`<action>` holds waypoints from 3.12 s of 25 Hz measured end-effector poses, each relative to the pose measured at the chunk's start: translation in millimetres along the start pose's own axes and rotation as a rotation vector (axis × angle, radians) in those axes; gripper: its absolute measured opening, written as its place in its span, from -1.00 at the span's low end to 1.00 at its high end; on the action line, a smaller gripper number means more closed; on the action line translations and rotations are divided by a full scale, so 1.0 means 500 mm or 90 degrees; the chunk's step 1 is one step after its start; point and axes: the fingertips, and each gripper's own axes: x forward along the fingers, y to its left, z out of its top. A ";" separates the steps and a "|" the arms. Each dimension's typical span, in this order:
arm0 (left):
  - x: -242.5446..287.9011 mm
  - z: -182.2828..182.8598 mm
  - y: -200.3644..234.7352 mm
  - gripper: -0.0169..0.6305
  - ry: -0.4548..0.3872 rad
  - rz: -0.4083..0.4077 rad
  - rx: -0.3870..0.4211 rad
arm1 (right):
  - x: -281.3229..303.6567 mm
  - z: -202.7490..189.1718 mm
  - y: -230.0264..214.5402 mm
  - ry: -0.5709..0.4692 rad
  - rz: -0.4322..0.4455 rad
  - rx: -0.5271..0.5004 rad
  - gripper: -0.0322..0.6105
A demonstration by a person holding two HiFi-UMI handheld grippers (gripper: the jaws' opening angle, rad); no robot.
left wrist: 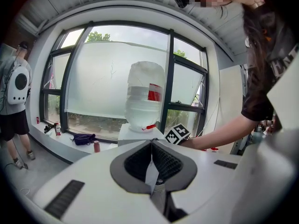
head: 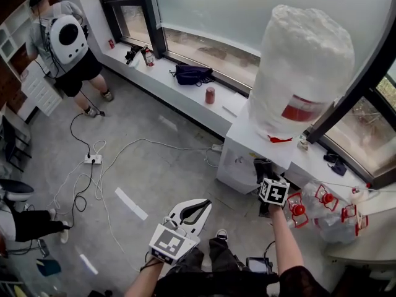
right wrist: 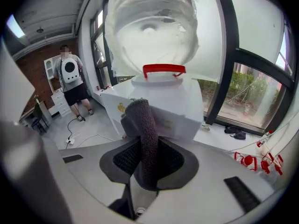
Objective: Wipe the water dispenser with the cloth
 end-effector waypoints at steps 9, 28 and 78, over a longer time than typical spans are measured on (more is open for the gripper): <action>0.032 -0.050 -0.009 -0.89 0.010 -0.032 0.012 | -0.061 -0.040 -0.150 0.019 -0.101 -0.010 -0.58; 0.000 -0.229 0.131 -0.89 0.022 0.022 -0.001 | 0.116 -0.173 0.156 0.024 0.052 -0.090 -0.58; 0.181 -0.390 0.136 -0.89 0.079 -0.042 0.025 | 0.279 -0.338 -0.080 0.026 -0.159 0.134 -0.58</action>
